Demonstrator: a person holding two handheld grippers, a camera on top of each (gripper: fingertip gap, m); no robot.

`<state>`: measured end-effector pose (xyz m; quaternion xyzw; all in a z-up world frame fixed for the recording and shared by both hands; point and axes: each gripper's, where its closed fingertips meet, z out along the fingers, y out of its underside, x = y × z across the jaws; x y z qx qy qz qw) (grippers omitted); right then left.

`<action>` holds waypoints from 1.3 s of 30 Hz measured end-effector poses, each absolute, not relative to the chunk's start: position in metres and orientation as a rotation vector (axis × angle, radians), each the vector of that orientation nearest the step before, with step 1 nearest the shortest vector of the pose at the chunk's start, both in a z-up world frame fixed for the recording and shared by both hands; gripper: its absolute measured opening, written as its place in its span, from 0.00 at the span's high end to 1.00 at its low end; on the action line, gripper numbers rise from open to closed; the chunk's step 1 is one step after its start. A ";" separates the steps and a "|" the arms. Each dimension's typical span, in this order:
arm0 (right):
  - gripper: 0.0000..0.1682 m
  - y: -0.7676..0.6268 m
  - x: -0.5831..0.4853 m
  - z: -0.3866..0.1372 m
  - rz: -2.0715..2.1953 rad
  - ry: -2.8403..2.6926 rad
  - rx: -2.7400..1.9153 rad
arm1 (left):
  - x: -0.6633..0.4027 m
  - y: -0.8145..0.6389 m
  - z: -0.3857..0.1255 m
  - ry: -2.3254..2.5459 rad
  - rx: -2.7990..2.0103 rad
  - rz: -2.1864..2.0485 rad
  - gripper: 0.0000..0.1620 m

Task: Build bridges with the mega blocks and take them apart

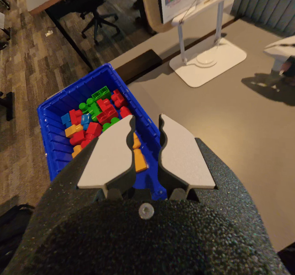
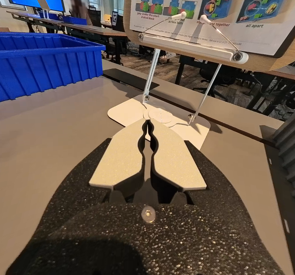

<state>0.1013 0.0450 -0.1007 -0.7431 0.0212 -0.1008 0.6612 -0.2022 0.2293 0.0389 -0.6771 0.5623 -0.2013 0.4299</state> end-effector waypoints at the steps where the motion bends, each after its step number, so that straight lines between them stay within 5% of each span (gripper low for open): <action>1: 1.00 0.045 0.101 -0.101 -0.228 0.047 -1.681 | -0.206 0.234 0.035 1.446 -1.698 -0.466 0.83; 13: 1.00 0.046 0.100 -0.101 -0.245 0.041 -1.687 | -0.255 0.318 -0.067 1.943 -1.861 -0.219 0.74; 26: 1.00 0.047 0.099 -0.103 -0.241 0.029 -1.696 | -0.241 0.351 -0.147 1.724 -2.397 -0.052 0.61; 34: 1.00 0.047 0.098 -0.103 -0.233 0.021 -1.697 | -0.238 0.354 -0.171 1.718 -2.457 0.008 0.63; 39: 1.00 0.047 0.098 -0.103 -0.233 0.022 -1.696 | -0.240 0.356 -0.181 1.724 -2.483 0.008 0.74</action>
